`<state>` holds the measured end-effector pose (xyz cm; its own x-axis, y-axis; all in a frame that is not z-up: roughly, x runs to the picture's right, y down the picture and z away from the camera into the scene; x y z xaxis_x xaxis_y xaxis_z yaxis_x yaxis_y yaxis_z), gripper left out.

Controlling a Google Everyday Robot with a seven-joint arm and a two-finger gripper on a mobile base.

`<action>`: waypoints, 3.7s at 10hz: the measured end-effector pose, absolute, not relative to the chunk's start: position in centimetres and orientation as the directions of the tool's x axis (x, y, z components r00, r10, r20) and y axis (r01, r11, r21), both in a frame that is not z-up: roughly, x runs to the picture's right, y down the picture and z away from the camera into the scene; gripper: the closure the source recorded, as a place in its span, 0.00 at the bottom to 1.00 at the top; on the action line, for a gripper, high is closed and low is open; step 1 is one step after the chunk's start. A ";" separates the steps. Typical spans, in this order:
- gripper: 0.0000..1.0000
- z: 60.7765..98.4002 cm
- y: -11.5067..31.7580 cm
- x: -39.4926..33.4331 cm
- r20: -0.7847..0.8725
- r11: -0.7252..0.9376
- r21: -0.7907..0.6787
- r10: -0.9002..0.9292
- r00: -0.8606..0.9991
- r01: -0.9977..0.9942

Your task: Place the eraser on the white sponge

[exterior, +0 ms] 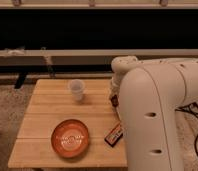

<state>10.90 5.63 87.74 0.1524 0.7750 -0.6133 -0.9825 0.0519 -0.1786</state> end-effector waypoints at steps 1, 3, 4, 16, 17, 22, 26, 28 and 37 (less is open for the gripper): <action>1.00 87.9 6.0 11.0 -0.616 0.060 -0.177 0.772 0.158 -0.982; 1.00 88.0 6.8 11.9 -0.617 0.075 -0.167 0.770 0.163 -0.983; 1.00 88.0 7.0 12.2 -0.617 0.075 -0.165 0.770 0.162 -0.983; 0.24 89.0 10.0 17.0 -0.662 0.045 -0.149 0.737 0.134 -0.988; 0.20 89.0 10.2 17.0 -0.666 0.050 -0.153 0.733 0.141 -0.987; 0.20 87.7 11.4 16.1 -0.658 0.110 -0.244 0.711 0.248 -0.963; 0.20 86.6 11.2 15.5 -0.637 0.103 -0.282 0.724 0.266 -0.954; 0.20 85.5 10.2 15.2 -0.609 0.111 -0.287 0.745 0.271 -0.952; 0.20 84.5 6.4 15.0 -0.539 0.113 -0.107 0.828 0.154 -0.988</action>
